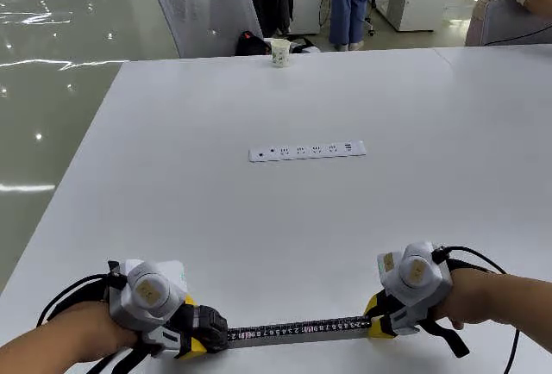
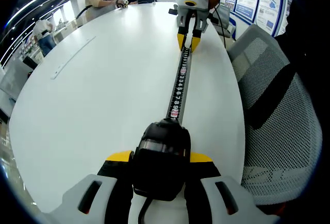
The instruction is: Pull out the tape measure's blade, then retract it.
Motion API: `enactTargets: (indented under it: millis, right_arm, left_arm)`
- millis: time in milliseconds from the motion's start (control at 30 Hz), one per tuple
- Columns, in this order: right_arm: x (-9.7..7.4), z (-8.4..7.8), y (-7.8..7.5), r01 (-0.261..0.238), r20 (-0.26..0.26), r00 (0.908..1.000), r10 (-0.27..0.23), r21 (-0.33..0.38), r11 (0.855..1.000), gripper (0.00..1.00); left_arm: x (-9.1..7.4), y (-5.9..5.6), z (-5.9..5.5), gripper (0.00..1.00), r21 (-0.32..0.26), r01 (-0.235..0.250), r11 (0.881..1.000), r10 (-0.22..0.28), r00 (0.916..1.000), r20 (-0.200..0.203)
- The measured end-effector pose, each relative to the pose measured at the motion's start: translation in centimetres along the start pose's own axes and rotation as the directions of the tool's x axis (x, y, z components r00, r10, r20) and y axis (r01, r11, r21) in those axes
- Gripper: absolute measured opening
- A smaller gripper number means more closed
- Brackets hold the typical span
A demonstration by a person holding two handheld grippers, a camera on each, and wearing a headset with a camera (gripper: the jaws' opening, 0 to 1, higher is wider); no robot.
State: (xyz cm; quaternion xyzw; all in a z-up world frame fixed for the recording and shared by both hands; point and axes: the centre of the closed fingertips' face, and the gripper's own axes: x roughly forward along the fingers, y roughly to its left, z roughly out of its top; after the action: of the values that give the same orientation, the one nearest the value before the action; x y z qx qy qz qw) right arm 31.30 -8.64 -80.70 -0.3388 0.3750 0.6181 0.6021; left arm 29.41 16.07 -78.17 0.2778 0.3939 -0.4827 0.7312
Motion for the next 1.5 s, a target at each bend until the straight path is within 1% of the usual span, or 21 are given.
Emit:
enactTargets:
  millis: [67, 100, 133, 267, 333, 400, 500, 600, 867, 1000, 1133, 1300, 1367, 1433, 1500]
  right_arm:
    - [0.00, 0.01, -0.03, 0.001, 0.000, 1.0000, -0.001, -0.003, 1.000, 0.10]
    - [0.02, 0.02, -0.03, 0.001, -0.001, 1.0000, -0.001, -0.003, 1.000, 0.10]
    - [0.02, 0.03, -0.04, 0.001, -0.002, 1.0000, -0.001, -0.004, 1.000, 0.11]
    - [0.06, 0.06, -0.07, -0.001, -0.016, 0.9999, 0.000, -0.010, 1.000, 0.11]
    - [0.05, 0.12, -0.07, -0.004, -0.011, 0.9999, 0.004, 0.013, 1.000, 0.12]
    - [0.05, 0.11, -0.14, -0.003, -0.014, 0.9999, 0.004, 0.016, 1.000, 0.12]
    - [0.17, 0.19, 0.04, 0.000, -0.036, 0.9994, 0.000, -0.003, 1.000, 0.12]
    - [0.20, 0.15, -0.03, 0.003, -0.051, 0.9987, -0.003, -0.008, 1.000, 0.12]
    - [0.21, 0.13, 0.14, 0.008, -0.073, 0.9973, -0.010, -0.040, 0.999, 0.13]
    - [0.20, 0.11, 0.12, 0.017, -0.074, 0.9970, -0.020, -0.048, 0.999, 0.13]
    - [0.19, 0.10, 0.18, 0.022, -0.073, 0.9970, -0.026, -0.052, 0.998, 0.13]
    - [0.11, 0.12, 0.21, 0.023, -0.073, 0.9970, -0.027, -0.061, 0.998, 0.13]
    - [0.05, 0.13, 0.15, 0.024, -0.070, 0.9972, -0.028, -0.061, 0.998, 0.13]
    - [-0.10, 0.20, 0.20, 0.023, -0.069, 0.9973, -0.027, -0.060, 0.998, 0.13]
    - [-0.22, 0.35, 0.19, 0.023, -0.064, 0.9976, -0.027, -0.064, 0.998, 0.13]
  left_arm:
    - [0.00, 0.03, 0.02, 0.33, -0.003, 0.002, 1.000, -0.002, 1.0000, -0.003]
    - [-0.02, 0.01, -0.02, 0.33, 0.013, 0.006, 1.000, -0.006, 0.9999, -0.014]
    - [-0.05, -0.04, 0.00, 0.33, 0.019, 0.010, 1.000, -0.009, 0.9998, -0.016]
    - [-0.10, 0.01, 0.07, 0.33, 0.006, 0.021, 1.000, -0.021, 0.9998, 0.003]
    - [-0.13, -0.10, 0.12, 0.33, 0.010, 0.024, 1.000, -0.024, 0.9997, 0.003]
    - [-0.11, -0.11, 0.15, 0.34, 0.015, 0.025, 1.000, -0.025, 0.9997, 0.001]
    - [-0.07, -0.08, 0.15, 0.34, 0.023, 0.025, 0.999, -0.025, 0.9997, -0.007]
    - [-0.06, -0.11, 0.13, 0.34, 0.025, 0.023, 0.999, -0.022, 0.9996, -0.016]
    - [-0.16, 0.07, 0.06, 0.35, 0.026, 0.010, 1.000, -0.009, 0.9994, -0.033]
    - [-0.36, 0.20, 0.07, 0.36, 0.025, 0.004, 1.000, -0.004, 0.9996, -0.029]
    - [-0.66, 0.50, 0.37, 0.41, 0.023, -0.006, 1.000, 0.006, 0.9998, -0.016]
    - [-0.92, 0.47, 0.47, 0.42, 0.025, 0.000, 1.000, 0.000, 0.9999, -0.012]
    - [-0.95, 0.27, 0.42, 0.44, 0.021, 0.008, 1.000, -0.008, 0.9999, -0.010]
    - [-0.93, -0.21, 0.46, 0.48, 0.013, 0.030, 0.999, -0.030, 0.9995, 0.007]
    - [-0.86, -0.42, 0.27, 0.50, 0.004, 0.038, 0.999, -0.038, 0.9993, 0.006]
